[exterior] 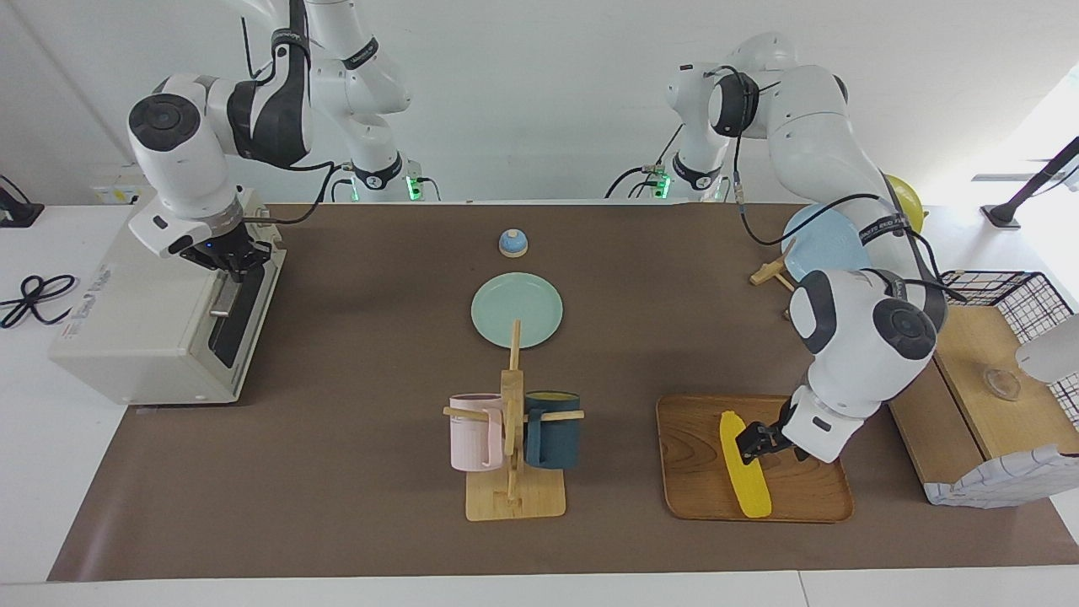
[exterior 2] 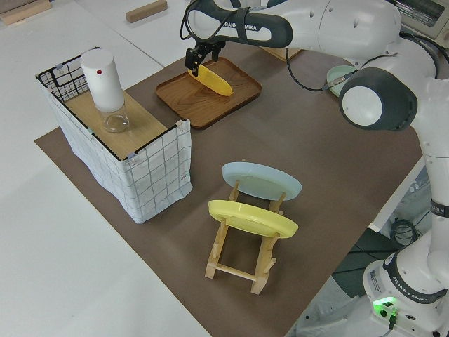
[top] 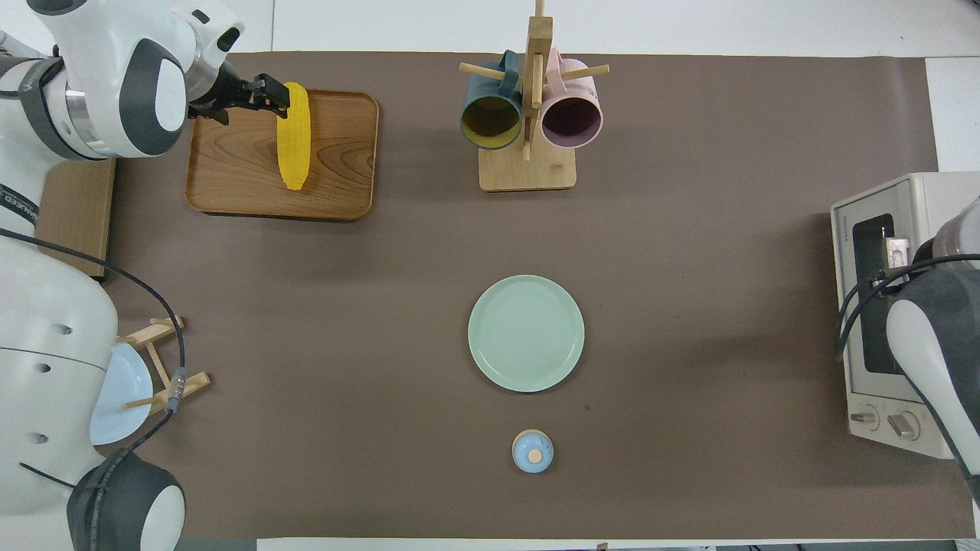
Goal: Put corn in oven
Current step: 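Reach the left gripper to the yellow corn and grasp it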
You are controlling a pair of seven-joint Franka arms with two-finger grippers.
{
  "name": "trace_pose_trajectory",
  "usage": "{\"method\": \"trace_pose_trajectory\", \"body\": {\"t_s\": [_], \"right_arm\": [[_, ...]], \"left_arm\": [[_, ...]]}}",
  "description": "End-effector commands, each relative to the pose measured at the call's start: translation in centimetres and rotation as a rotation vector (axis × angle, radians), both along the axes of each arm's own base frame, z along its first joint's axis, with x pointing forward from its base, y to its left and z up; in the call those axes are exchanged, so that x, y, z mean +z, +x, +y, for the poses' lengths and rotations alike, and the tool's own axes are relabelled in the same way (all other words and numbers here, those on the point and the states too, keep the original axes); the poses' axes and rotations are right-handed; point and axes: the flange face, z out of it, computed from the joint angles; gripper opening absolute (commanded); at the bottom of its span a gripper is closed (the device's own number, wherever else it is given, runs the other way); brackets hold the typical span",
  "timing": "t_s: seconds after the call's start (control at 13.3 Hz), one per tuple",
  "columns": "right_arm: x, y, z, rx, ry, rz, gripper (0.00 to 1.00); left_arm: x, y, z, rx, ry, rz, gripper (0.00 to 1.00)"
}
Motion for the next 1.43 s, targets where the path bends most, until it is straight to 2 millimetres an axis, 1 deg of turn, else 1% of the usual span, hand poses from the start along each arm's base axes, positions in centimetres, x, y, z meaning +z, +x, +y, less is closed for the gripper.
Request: {"method": "trace_pose_trajectory", "body": {"t_s": [0.0, 0.23, 0.45, 0.68, 0.75, 0.83, 0.9, 0.98, 1.05, 1.13, 1.21, 1.28, 1.36], "right_arm": [[-1.7, -1.0, -0.2, -0.021, -0.004, 0.009, 0.0], [-1.8, -0.9, 0.4, -0.052, -0.005, 0.002, 0.0], [-2.7, -1.0, 0.8, -0.073, 0.039, 0.009, 0.0], [-3.3, -0.9, 1.2, -0.1, 0.039, 0.013, 0.0], [-3.8, -0.9, 1.2, -0.106, 0.04, 0.01, 0.0], [-4.2, -0.8, 1.4, -0.103, 0.041, 0.007, 0.0], [-4.7, -0.6, 1.5, -0.105, 0.052, 0.006, 0.0], [-5.1, -0.5, 1.7, -0.124, 0.083, 0.004, 0.0], [-5.2, -0.4, 1.8, -0.126, 0.09, 0.004, 0.0], [-5.5, -0.4, 2.0, -0.132, 0.09, 0.005, 0.0], [-5.5, -0.3, 2.7, -0.13, 0.088, 0.005, 0.0], [-5.8, 0.0, 3.8, -0.121, 0.086, 0.006, 0.0], [-5.8, 0.1, 4.0, -0.133, 0.085, -0.008, 0.0]], "left_arm": [[-2.5, 0.6, -1.4, -0.045, -0.029, 0.003, 1.0], [-2.7, 0.7, -1.7, -0.046, -0.034, -0.008, 1.0], [-2.6, 1.0, -1.3, -0.041, -0.033, -0.024, 1.0], [-2.5, 1.1, -1.3, -0.046, -0.022, -0.049, 1.0], [-2.5, 1.1, -1.2, -0.047, -0.02, -0.046, 0.97], [-2.5, 1.1, -1.2, -0.049, -0.019, -0.047, 0.91], [-2.4, 1.1, -1.3, -0.051, -0.019, -0.045, 0.87], [-2.6, 1.0, -1.5, -0.052, -0.017, -0.048, 0.8], [-2.7, 1.0, -1.6, -0.058, -0.005, -0.051, 0.77], [-2.8, 1.0, -1.6, -0.068, 0.014, -0.054, 0.73], [-2.9, 1.0, -1.4, -0.067, 0.02, -0.051, 0.66], [-2.8, 1.0, -1.1, -0.065, 0.021, -0.046, 0.5], [-2.9, 1.0, -1.3, -0.067, 0.021, -0.043, 0.33]]}}
